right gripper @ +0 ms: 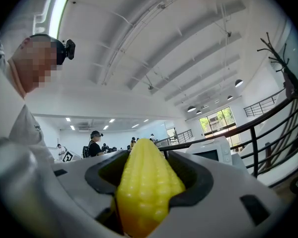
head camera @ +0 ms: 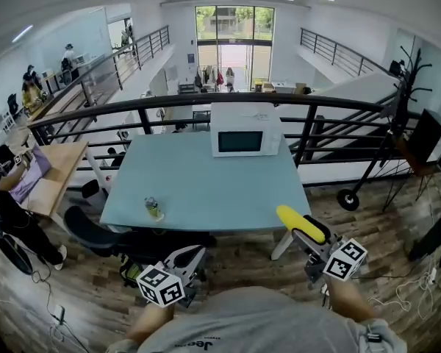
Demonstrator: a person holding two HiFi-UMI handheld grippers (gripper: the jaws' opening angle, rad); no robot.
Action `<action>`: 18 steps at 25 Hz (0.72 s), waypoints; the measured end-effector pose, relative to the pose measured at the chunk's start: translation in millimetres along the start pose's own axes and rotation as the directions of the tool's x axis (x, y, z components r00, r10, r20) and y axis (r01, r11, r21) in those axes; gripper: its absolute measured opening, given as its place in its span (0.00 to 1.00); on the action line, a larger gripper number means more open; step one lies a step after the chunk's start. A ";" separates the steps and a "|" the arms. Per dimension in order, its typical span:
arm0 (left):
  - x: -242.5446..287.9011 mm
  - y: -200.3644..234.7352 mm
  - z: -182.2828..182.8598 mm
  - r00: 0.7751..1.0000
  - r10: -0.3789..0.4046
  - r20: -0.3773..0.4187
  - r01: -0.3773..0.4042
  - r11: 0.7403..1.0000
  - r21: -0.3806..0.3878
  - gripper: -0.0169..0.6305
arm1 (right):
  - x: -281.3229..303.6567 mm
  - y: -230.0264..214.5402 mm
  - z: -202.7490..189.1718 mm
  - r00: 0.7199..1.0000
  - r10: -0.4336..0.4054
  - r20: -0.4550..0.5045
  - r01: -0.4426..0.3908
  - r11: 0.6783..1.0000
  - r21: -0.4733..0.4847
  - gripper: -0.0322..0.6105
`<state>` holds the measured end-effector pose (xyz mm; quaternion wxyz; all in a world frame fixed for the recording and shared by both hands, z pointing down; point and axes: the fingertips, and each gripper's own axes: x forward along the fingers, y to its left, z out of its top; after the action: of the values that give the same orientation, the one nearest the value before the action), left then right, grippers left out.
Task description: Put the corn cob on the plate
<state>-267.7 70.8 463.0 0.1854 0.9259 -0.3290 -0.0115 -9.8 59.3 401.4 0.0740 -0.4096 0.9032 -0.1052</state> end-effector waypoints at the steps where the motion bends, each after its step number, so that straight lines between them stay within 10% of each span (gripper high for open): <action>1: 3.1 4.2 -1.7 1.000 0.014 -0.002 -0.014 1.000 -0.006 0.05 | 7.1 -6.2 -0.6 1.000 0.014 -0.001 -0.014 1.000 0.006 0.46; 18: 214.6 57.3 44.7 0.966 0.246 0.073 -0.240 0.967 -0.086 0.05 | 85.4 -248.1 35.8 0.974 0.228 0.007 -0.227 0.970 0.091 0.46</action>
<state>-140.7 -116.9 463.1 0.2069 0.8694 -0.4469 -0.0395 121.9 -169.2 424.9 0.1027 -0.2994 0.9385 -0.1376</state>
